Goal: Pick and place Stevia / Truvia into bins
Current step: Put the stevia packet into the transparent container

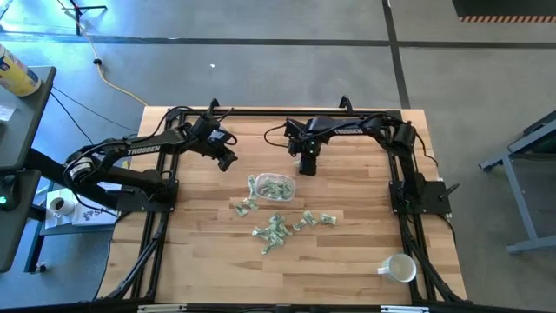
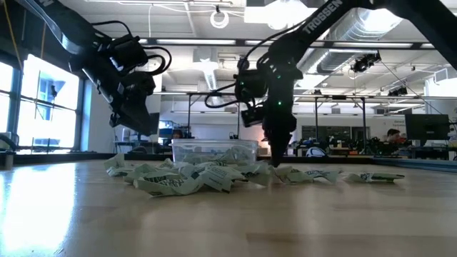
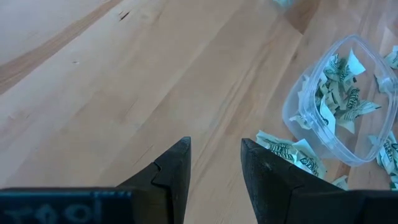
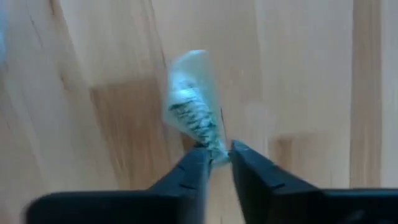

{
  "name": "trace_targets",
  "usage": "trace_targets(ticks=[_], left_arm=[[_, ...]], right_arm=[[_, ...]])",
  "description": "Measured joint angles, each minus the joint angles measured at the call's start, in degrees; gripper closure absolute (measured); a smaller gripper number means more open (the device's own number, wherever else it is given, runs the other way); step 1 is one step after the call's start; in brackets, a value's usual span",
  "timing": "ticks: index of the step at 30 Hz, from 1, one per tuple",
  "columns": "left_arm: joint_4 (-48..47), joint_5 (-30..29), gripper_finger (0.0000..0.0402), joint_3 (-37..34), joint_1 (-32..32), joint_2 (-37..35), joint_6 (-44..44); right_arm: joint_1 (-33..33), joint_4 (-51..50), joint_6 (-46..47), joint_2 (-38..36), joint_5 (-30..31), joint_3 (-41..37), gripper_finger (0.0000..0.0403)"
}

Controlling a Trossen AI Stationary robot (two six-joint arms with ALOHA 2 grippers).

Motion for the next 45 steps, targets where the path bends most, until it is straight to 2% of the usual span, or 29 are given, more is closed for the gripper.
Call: trace_targets(ticks=[3,7,12,18,23,26,32,36,39,42,45], left_arm=[[0.0,0.0,0.0227,0.0,0.0,0.0,0.0],[0.0,0.0,0.0227,0.0,0.0,0.0,0.0],[0.0,-0.1,0.0227,0.0,0.0,0.0,0.7],[0.0,-0.2,0.0227,0.0,0.0,0.0,1.8],[-0.1,-0.1,0.0227,0.0,0.0,0.0,1.6],[-0.1,0.0,0.0227,0.0,0.0,0.0,1.5],[-0.5,0.2,0.0227,0.0,0.0,0.0,0.4],[-1.1,4.6,0.0227,0.0,-0.1,0.0,0.4],[-1.3,8.1,0.0227,0.0,-1.9,0.0,5.4],[-0.2,7.5,0.0227,0.0,-5.8,0.4,12.5],[4.2,5.9,0.0227,0.0,-10.0,2.7,14.5]], right_arm=[[0.9,-2.3,4.1,-0.2,-1.7,3.8,0.0391],[2.9,-3.5,8.4,-1.4,-3.6,11.7,0.0382],[5.6,-2.8,8.7,-0.8,-11.4,20.8,0.0393],[9.2,-4.2,10.1,2.8,-18.5,21.2,0.0376],[11.8,-5.1,9.4,5.1,-17.4,21.3,0.0371],[12.6,-4.9,10.1,5.3,-14.6,21.3,0.0347],[13.7,-5.0,10.6,5.1,-10.6,21.3,0.0260],[14.5,-6.6,8.5,5.1,-6.5,21.3,0.0208],[15.5,-10.1,3.6,4.9,-3.3,21.3,0.0178],[16.6,-13.7,-0.5,4.9,-2.8,21.3,0.0158],[16.9,-14.5,-0.9,4.9,-2.6,21.3,0.0147]])
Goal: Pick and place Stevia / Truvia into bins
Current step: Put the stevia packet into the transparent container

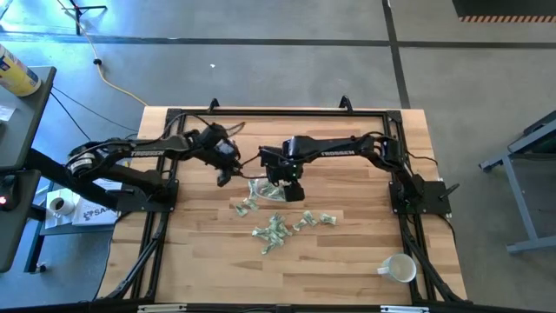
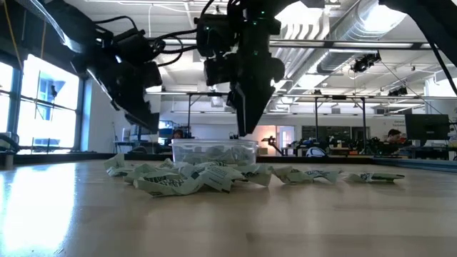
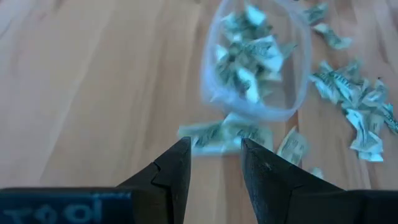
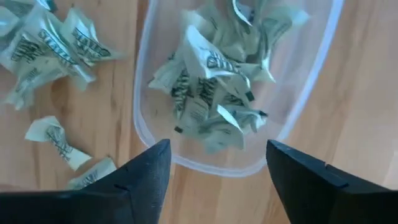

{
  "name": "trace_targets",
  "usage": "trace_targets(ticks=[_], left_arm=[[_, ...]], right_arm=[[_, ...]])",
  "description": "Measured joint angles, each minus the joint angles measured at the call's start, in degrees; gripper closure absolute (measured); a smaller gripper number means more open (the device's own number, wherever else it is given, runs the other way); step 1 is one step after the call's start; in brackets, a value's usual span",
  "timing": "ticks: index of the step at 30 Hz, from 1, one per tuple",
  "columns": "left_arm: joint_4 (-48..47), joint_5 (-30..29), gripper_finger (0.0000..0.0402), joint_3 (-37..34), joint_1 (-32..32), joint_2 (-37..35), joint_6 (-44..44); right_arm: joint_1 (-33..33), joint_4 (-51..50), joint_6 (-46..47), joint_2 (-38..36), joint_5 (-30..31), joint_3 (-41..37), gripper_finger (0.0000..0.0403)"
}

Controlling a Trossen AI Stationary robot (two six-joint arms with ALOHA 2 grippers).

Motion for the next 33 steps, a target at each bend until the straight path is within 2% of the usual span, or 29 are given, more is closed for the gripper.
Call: trace_targets(ticks=[5,9,13,18,22,26,33], left_arm=[[10.3,-2.8,0.0227,0.0,-1.3,5.8,2.1],[8.5,-4.7,0.0227,0.3,-1.3,10.1,7.6],[9.6,-7.1,0.0227,0.3,-3.3,13.0,12.5],[10.2,-12.9,0.0227,0.3,-7.9,13.2,19.9],[9.0,-15.3,0.0227,0.3,-10.1,13.3,24.8],[8.9,-15.5,0.0227,0.8,-10.7,14.1,27.7],[9.1,-14.4,0.0227,3.9,-10.7,18.9,30.4]], right_arm=[[-0.2,-4.4,2.1,0.0,1.2,0.0,0.0141],[-0.2,-6.4,0.8,-1.4,1.6,-1.0,0.0141],[-0.7,-4.5,0.7,-6.7,3.1,-8.3,0.0141],[-1.9,0.7,1.3,-15.6,6.2,-19.7,0.0141],[-2.2,5.7,2.9,-21.6,8.5,-26.0,0.0141],[-2.3,9.6,5.5,-25.6,11.2,-29.7,0.0141],[-2.3,10.8,7.1,-27.1,11.4,-32.2,0.0141]])
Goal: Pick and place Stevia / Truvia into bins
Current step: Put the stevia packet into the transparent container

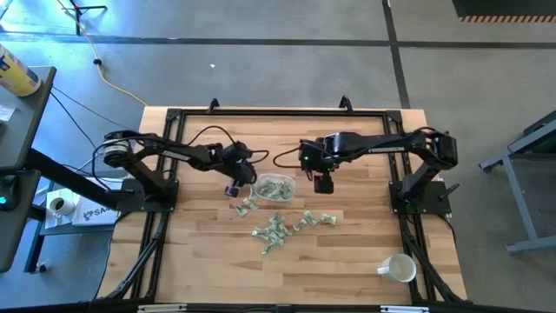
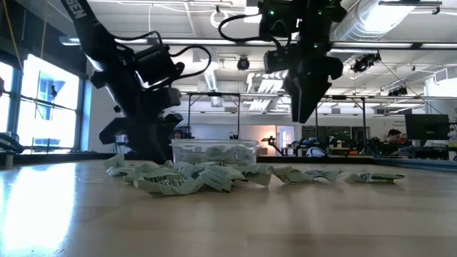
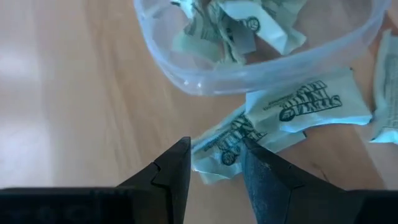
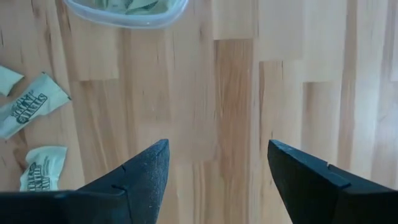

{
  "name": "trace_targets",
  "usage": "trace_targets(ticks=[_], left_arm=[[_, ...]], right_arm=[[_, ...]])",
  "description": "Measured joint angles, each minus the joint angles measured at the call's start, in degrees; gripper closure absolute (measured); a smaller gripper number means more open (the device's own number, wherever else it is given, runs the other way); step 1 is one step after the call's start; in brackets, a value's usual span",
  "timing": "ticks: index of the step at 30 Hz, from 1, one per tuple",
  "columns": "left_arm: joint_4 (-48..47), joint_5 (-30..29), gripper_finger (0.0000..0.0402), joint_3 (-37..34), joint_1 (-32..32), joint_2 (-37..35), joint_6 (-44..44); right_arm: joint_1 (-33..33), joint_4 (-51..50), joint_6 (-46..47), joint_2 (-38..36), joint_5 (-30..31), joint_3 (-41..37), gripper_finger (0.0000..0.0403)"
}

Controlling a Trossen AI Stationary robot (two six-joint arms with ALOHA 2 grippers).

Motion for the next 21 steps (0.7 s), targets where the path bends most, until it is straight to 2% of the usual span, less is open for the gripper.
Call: trace_targets(ticks=[7,11,16,21], left_arm=[[-8.3,1.1,0.0235,4.2,0.0,3.8,-1.4],[-10.0,-0.9,0.0282,4.6,-0.1,3.6,-1.8],[-13.4,-6.6,0.0375,6.2,0.0,3.6,-1.8],[-21.6,-15.4,0.0366,9.2,0.1,2.8,-3.0]], right_arm=[[0.0,-0.2,0.1,0.0,0.0,-0.1,0.0141],[0.0,0.2,0.0,0.0,0.9,-0.1,0.0141],[-0.3,0.6,-0.3,0.0,1.3,-0.1,0.0141],[-1.4,0.7,-0.5,0.0,1.4,-0.1,0.0141]])
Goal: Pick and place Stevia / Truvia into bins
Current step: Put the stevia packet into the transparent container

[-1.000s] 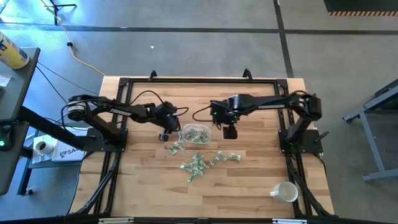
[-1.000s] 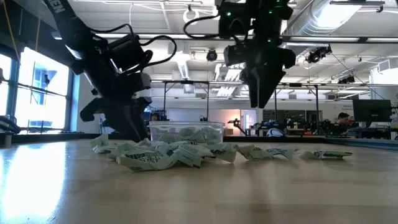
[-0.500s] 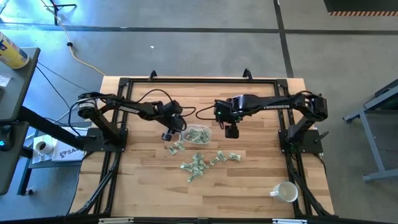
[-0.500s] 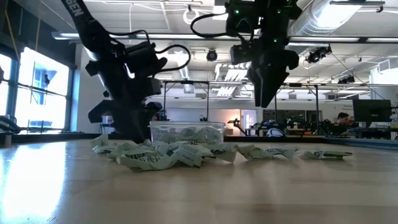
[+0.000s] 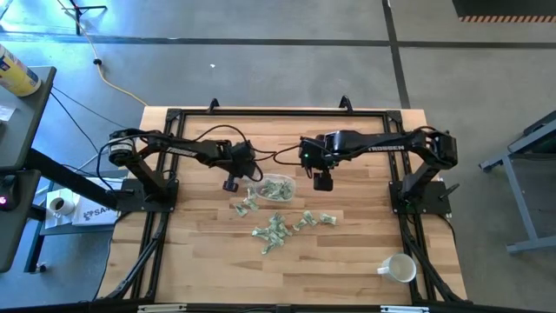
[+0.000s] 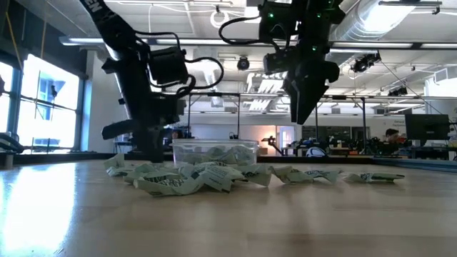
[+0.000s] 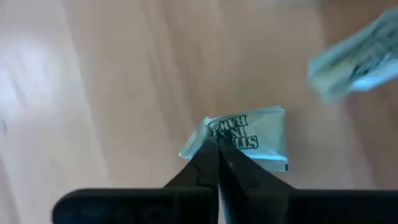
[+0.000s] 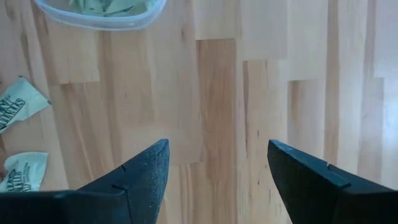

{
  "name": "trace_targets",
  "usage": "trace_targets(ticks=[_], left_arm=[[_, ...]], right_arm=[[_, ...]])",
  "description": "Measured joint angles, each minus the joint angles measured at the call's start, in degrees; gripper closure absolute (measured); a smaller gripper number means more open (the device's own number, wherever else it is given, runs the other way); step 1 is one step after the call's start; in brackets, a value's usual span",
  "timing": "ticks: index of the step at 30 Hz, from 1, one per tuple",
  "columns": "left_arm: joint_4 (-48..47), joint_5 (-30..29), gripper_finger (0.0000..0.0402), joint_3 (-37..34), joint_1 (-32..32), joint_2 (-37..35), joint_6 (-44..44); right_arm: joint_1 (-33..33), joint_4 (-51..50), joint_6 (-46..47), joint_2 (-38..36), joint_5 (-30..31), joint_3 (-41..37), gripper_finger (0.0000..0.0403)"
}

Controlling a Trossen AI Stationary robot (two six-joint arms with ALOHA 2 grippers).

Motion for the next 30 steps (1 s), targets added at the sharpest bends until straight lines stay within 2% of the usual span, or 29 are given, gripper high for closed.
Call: trace_targets(ticks=[2,5,11,14,19,28,30], left_arm=[[-3.8,-1.9,0.0363,1.3,0.0,-1.0,-1.2],[-7.0,-1.7,0.0381,4.8,0.0,-3.8,-4.5],[-4.9,7.2,0.0377,9.7,0.0,-6.9,-11.4],[-2.1,10.2,0.0379,11.6,0.0,-7.2,-14.9],[3.4,18.1,0.0379,11.7,-0.5,-6.5,-19.4],[5.9,22.2,0.0338,11.6,-4.0,-0.2,-27.0],[5.3,21.2,0.0328,11.6,-4.1,0.6,-29.1]], right_arm=[[-0.6,0.2,0.0,0.0,0.0,0.0,0.0141],[-1.4,0.6,-0.1,0.0,0.0,0.0,0.0141],[-2.5,2.5,-3.9,0.0,-0.4,0.0,0.0141],[-3.3,4.2,-5.9,0.0,-3.0,-0.4,0.0141],[-4.3,6.4,-8.5,0.0,-6.3,-3.7,0.0141],[-4.1,13.9,-10.3,0.0,-8.3,-4.7,0.0141],[-4.0,13.2,-10.2,0.0,-9.9,-4.7,0.0141]])
